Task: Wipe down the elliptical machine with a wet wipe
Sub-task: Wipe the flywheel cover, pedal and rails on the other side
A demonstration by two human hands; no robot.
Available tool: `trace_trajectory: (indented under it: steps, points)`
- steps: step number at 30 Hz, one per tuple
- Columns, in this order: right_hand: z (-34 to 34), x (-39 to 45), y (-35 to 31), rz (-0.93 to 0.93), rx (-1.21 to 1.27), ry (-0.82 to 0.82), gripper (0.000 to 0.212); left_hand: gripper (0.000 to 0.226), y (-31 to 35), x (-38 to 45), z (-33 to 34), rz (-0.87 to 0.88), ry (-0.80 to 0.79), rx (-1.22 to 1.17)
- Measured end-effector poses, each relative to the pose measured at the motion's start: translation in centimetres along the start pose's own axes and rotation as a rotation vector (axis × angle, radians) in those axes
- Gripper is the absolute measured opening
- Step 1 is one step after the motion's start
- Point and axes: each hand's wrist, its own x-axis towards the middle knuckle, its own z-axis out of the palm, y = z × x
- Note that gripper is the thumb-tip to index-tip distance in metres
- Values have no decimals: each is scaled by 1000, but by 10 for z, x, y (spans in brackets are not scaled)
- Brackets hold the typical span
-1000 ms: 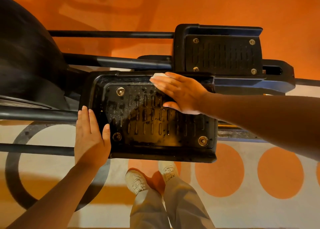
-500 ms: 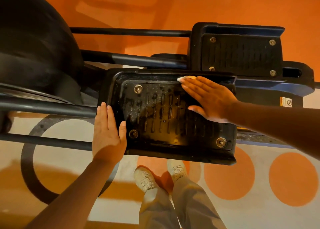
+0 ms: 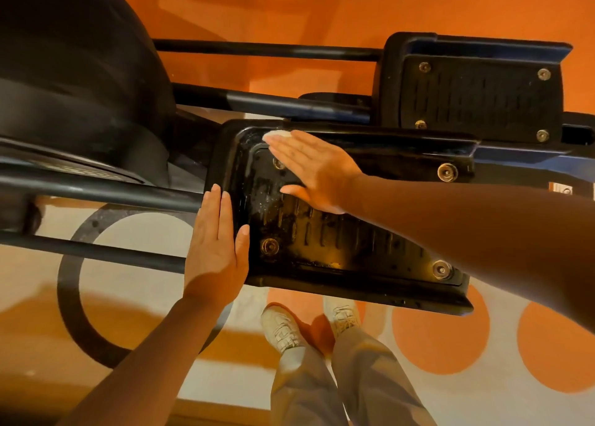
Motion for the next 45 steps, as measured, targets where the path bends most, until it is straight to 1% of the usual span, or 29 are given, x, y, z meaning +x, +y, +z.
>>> trace_trajectory:
  steps: [5, 8, 10, 12, 16, 19, 20, 22, 25, 26, 30, 33, 35, 37, 38, 40, 42, 44, 45]
  points:
    - [6, -49, 14, 126, 82, -65, 72, 67, -4, 2, -1, 33, 11, -15]
    - [14, -52, 5, 195, 126, -64, 70, 65, -7, 1, 1, 68, 30, -22]
    - [15, -40, 0, 182, 131, -18, 72, 64, -7, 1, 1, 82, 40, -26]
    - [10, -18, -6, 124, 147, 0, 72, 65, -8, 1, 1, 90, 45, -34]
    - [6, 23, -25, 45, 258, 70, 69, 63, -13, 2, 0, 132, 49, -41]
    - [16, 30, -36, 25, 292, 128, 66, 60, -16, 2, 0, 157, 63, -61]
    - [18, 29, -37, 25, 341, 133, 65, 59, -17, 2, 0, 167, 67, -70]
    - [15, 29, -43, 56, 553, 123, 62, 57, -20, 3, 1, 179, 83, -81]
    - [-3, 25, -57, 212, 938, 84, 62, 56, -22, 2, 1, 182, 95, -95]
    - [-9, 23, -62, 280, 996, 80, 61, 55, -21, 2, 2, 178, 96, -102]
    - [-18, 20, -78, 553, 998, 158, 58, 54, -21, 2, 2, 159, 92, -167]
    - [-23, 33, -93, 656, 1155, 106, 65, 52, -24, 2, 1, 181, 93, -162]
    - [-27, 47, -106, 710, 1301, 96, 74, 52, -25, 3, 0, 170, 75, -189]
    - [-31, 57, -115, 797, 1520, 166, 82, 52, -26, 3, -2, 151, 55, -238]
    - [-32, 60, -117, 847, 1604, 206, 81, 53, -25, 3, -3, 152, 50, -260]
    - [-36, 63, -117, 923, 1728, 218, 67, 55, -25, 3, -7, 166, 32, -304]
    - [-44, 66, -115, 940, 1785, 169, 60, 56, -26, 3, -10, 156, -1, -348]
    - [-48, 66, -115, 964, 1878, 127, 57, 55, -32, 4, -11, 163, -36, -316]
    - [-49, 64, -115, 994, 1909, 112, 49, 55, -35, 4, -10, 182, -43, -285]
